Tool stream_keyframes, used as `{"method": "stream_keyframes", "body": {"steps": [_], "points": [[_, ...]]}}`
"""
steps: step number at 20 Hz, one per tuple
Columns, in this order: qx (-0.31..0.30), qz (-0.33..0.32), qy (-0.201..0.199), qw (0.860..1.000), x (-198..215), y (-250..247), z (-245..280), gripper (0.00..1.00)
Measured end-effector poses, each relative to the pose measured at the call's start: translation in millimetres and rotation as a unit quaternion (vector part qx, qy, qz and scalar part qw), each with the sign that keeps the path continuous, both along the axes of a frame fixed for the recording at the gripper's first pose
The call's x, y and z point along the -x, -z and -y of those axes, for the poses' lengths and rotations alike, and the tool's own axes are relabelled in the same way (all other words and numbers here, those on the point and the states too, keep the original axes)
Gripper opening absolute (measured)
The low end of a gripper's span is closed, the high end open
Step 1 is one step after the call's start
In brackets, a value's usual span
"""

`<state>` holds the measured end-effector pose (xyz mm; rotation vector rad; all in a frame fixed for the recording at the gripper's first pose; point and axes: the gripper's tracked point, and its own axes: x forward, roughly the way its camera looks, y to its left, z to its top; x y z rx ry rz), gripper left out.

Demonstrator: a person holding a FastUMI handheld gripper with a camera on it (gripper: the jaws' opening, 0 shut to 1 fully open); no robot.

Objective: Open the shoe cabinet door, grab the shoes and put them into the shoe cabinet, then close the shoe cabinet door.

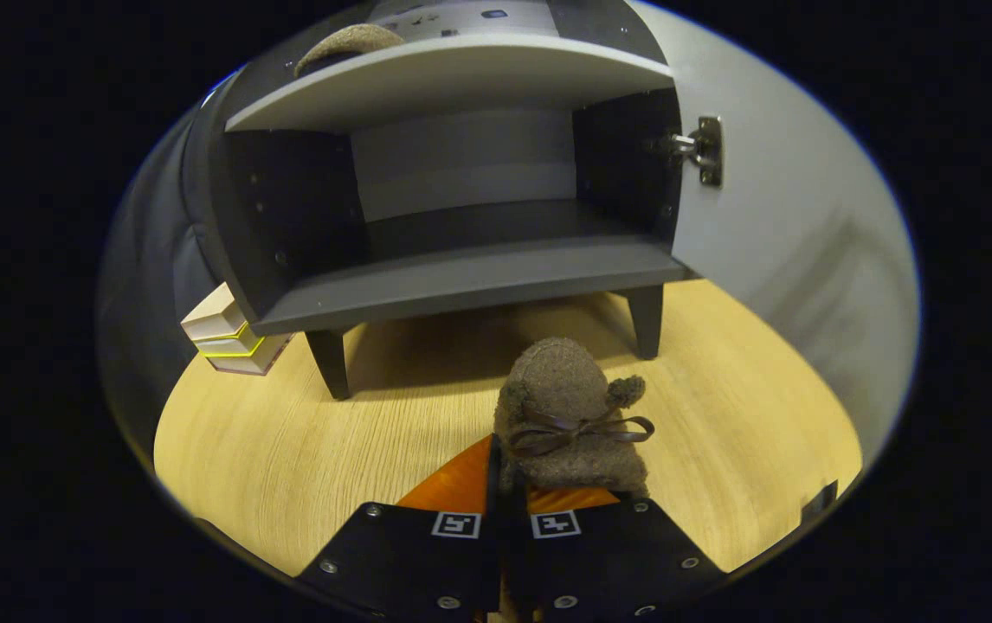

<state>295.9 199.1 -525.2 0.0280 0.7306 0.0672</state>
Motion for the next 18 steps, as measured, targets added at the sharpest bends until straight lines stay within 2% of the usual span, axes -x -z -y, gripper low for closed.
{"method": "stream_keyframes", "body": {"steps": [6, 12, 18], "points": [[0.007, 0.075, 0.005, 0.997, 8.7, -127.0, -7.0, 0.07], [0.001, 0.157, -0.011, 0.988, -16.5, -252.9, -24.9, 0.07], [0.022, 0.183, -0.034, 0.982, -63.4, -300.5, -24.7, 0.07]]}}
